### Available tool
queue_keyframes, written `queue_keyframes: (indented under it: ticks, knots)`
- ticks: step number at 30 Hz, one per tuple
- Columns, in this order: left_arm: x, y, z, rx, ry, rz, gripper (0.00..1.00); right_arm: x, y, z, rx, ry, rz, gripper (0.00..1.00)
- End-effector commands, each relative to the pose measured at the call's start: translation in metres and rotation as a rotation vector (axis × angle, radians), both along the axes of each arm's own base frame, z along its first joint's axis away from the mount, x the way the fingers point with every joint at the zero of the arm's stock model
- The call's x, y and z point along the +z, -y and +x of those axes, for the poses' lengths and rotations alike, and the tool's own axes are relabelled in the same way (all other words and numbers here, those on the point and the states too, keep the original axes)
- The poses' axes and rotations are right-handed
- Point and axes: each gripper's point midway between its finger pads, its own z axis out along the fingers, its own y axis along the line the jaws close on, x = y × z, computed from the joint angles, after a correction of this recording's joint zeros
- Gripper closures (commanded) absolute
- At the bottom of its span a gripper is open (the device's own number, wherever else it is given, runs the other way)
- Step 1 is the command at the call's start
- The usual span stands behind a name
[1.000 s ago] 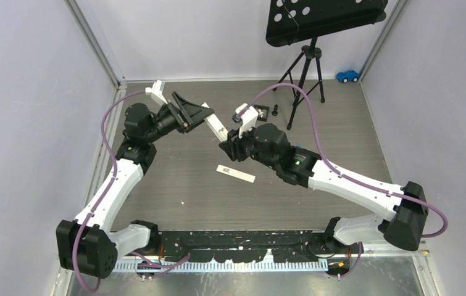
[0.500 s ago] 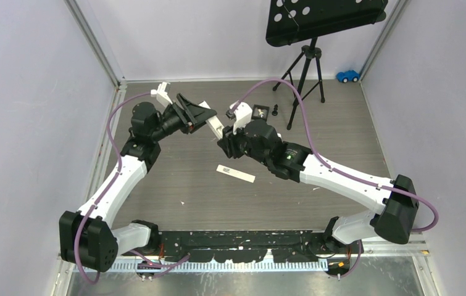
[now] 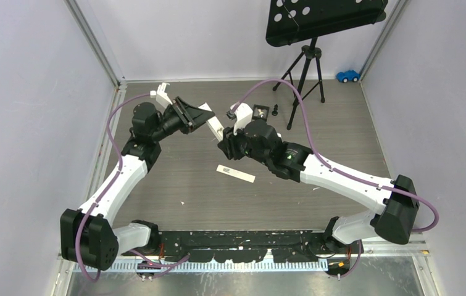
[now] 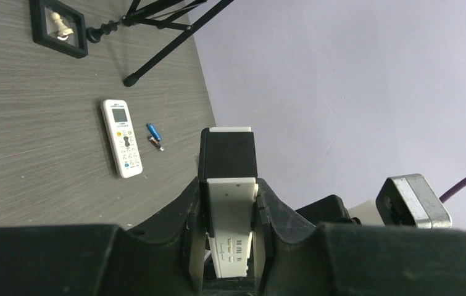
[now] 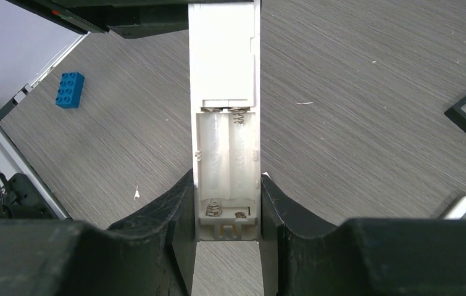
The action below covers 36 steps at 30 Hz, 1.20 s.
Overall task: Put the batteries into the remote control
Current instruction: Adjust the remote control, then pick up the battery from the center of the board.
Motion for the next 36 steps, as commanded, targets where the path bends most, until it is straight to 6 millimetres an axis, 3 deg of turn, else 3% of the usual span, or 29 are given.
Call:
queue_keyframes:
  ticks: [1,3,5,7,10,13,17,22,24,31,36]
  knots:
    - [0.004,0.003,-0.003,-0.046,0.083,0.07,1.0,0.027,-0.001,-0.003,-0.007,0.026,0.092,0.44]
    - [-0.004,-0.001,-0.002,-0.043,0.091,0.147,1.0,0.025,0.013,0.001,-0.061,0.021,0.099,0.25]
    - [-0.013,-0.008,-0.002,-0.026,0.095,0.225,1.0,0.023,0.032,0.004,-0.111,-0.004,0.12,0.2]
    - [-0.021,-0.015,-0.002,-0.011,0.092,0.285,1.0,0.02,0.055,0.006,-0.166,-0.031,0.137,0.2]
    - [-0.023,-0.017,-0.006,-0.034,0.12,0.32,1.0,-0.002,0.102,0.018,-0.331,-0.097,0.133,0.2]
    - [-0.011,-0.003,-0.021,-0.155,0.195,0.27,1.0,-0.037,0.164,0.038,-0.558,-0.202,0.115,0.26]
    - [0.014,0.015,-0.047,-0.328,0.312,0.16,1.0,-0.089,0.233,0.049,-0.836,-0.338,0.048,0.33]
    - [0.029,0.023,-0.072,-0.427,0.407,0.127,1.0,-0.145,0.287,0.06,-1.007,-0.444,-0.075,0.36]
    - [0.03,0.024,-0.076,-0.435,0.423,0.126,1.0,-0.158,0.297,0.072,-1.011,-0.456,-0.102,0.35]
    - [0.026,0.025,-0.077,-0.449,0.405,0.109,1.0,-0.183,0.293,0.114,-0.929,-0.43,-0.18,0.29]
    - [0.023,0.026,-0.077,-0.455,0.401,0.101,1.0,-0.211,0.297,0.125,-0.949,-0.501,-0.263,0.39]
